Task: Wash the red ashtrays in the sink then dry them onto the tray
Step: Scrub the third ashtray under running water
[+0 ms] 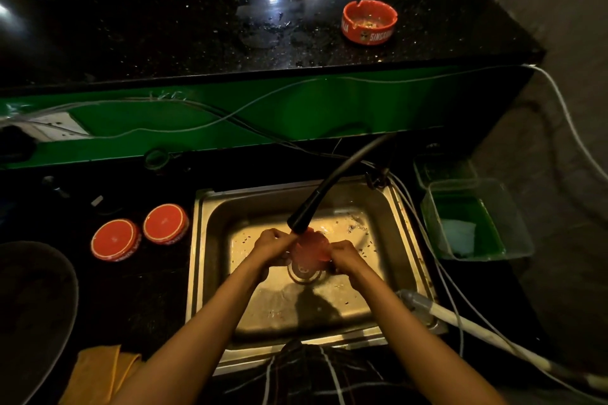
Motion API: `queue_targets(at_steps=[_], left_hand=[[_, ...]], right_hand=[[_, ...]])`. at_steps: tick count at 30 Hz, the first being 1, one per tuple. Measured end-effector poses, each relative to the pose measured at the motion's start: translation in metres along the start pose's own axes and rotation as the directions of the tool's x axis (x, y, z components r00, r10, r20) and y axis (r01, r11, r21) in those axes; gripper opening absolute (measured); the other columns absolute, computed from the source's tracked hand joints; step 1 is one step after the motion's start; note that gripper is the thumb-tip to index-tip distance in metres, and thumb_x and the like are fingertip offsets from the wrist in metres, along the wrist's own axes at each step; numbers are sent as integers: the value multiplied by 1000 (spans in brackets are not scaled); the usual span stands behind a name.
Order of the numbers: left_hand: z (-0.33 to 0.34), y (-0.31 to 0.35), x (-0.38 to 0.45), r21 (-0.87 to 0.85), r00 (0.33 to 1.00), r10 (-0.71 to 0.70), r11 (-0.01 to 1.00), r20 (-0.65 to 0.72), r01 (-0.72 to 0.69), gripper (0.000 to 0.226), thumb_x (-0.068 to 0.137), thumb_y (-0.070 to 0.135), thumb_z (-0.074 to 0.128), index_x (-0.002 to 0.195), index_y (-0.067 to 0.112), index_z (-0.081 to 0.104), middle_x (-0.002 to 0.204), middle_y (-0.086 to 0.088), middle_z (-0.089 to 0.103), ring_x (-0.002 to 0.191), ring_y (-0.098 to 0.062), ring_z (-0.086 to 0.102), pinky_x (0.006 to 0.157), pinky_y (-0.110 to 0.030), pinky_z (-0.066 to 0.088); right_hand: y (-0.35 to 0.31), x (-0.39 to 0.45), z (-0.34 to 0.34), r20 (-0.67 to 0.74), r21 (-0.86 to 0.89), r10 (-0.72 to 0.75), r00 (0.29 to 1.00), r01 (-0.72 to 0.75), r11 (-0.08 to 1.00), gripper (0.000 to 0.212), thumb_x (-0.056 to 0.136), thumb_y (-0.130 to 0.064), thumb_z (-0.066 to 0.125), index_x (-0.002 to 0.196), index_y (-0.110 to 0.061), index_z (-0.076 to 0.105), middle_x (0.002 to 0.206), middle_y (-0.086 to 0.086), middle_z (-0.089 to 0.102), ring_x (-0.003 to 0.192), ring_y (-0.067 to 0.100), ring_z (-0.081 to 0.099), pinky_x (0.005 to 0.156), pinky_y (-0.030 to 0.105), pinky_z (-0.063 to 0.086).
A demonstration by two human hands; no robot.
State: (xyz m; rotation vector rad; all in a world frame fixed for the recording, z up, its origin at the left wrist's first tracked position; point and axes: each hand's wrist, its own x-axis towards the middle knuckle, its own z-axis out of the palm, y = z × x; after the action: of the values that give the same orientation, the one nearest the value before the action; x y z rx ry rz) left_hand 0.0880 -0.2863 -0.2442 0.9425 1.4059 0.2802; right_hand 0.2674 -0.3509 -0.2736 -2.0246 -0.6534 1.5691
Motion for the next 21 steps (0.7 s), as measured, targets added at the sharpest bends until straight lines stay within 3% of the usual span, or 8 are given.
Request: queue_targets(at_steps=[2, 4, 8, 10, 12, 16, 18, 21], left_hand=[[-3, 1, -3, 50, 997, 37, 998, -61, -33, 42, 80, 37, 79, 106, 12, 59, 98, -11, 72, 82, -20, 70, 55, -22, 51], [-9, 1, -7, 128, 989, 92, 989, -117, -76, 39, 78, 35, 81, 105, 17, 59, 96, -8, 71, 84, -18, 70, 54, -22, 51], [-27, -8, -9, 190, 975, 154, 974, -160, -123, 42, 71, 31, 87, 102, 22, 60, 92, -5, 69, 81, -19, 70, 59, -28, 57], [-36, -13, -10, 209, 964, 191, 966, -186, -151, 38, 70, 23, 87, 100, 23, 64, 93, -3, 68, 83, -19, 69, 67, -33, 61], [-41, -16, -12, 204, 960, 220, 961, -171, -184, 35, 73, 12, 85, 101, 21, 66, 95, -2, 67, 84, -18, 68, 65, -28, 60], [-43, -26, -9, 138, 971, 202, 973, -127, -184, 42, 75, -10, 74, 101, 23, 65, 100, -5, 68, 93, -24, 67, 66, -30, 60], [-39, -33, -7, 77, 981, 167, 984, -99, -159, 41, 78, -12, 70, 103, 21, 66, 105, -8, 68, 99, -25, 66, 67, -33, 61], [-25, -41, -1, -8, 994, 95, 995, -54, -96, 31, 85, -10, 63, 101, 17, 66, 106, -16, 69, 92, -28, 67, 76, -46, 61]], right_hand=[[-2, 5, 7, 23, -14, -30, 999, 30, 999, 23, 93, -25, 65, 97, -3, 73, 92, 13, 74, 72, 18, 67, 61, 31, 53], [-4, 16, 17, 24, -70, -49, 999, 50, 996, 24, 86, -28, 72, 93, -6, 74, 92, 10, 76, 83, 23, 71, 76, 41, 57], [1, 49, 39, 34, -73, -46, 998, 48, 996, 23, 71, -36, 83, 83, -17, 77, 86, 1, 78, 90, 23, 73, 89, 44, 58], [-8, 38, 45, 22, -62, -90, 996, 91, 994, 19, 71, -36, 84, 83, -22, 77, 85, -4, 77, 86, 16, 72, 85, 35, 58], [-17, 18, 44, -5, -65, -162, 987, 161, 985, 11, 78, -25, 81, 89, -25, 77, 88, -6, 76, 88, 12, 69, 80, 28, 55], [-16, -3, 33, -37, -50, -267, 963, 265, 963, 32, 74, -22, 83, 105, -23, 77, 96, -6, 77, 90, 12, 71, 87, 42, 59], [-12, -11, 29, -47, -61, -281, 959, 278, 959, 37, 68, -29, 86, 104, -24, 76, 91, -5, 77, 86, 11, 72, 83, 42, 60], [-9, -21, 23, -87, -126, -290, 953, 279, 952, 46, 64, -39, 88, 106, -25, 75, 88, -6, 75, 82, 10, 71, 74, 36, 60]])
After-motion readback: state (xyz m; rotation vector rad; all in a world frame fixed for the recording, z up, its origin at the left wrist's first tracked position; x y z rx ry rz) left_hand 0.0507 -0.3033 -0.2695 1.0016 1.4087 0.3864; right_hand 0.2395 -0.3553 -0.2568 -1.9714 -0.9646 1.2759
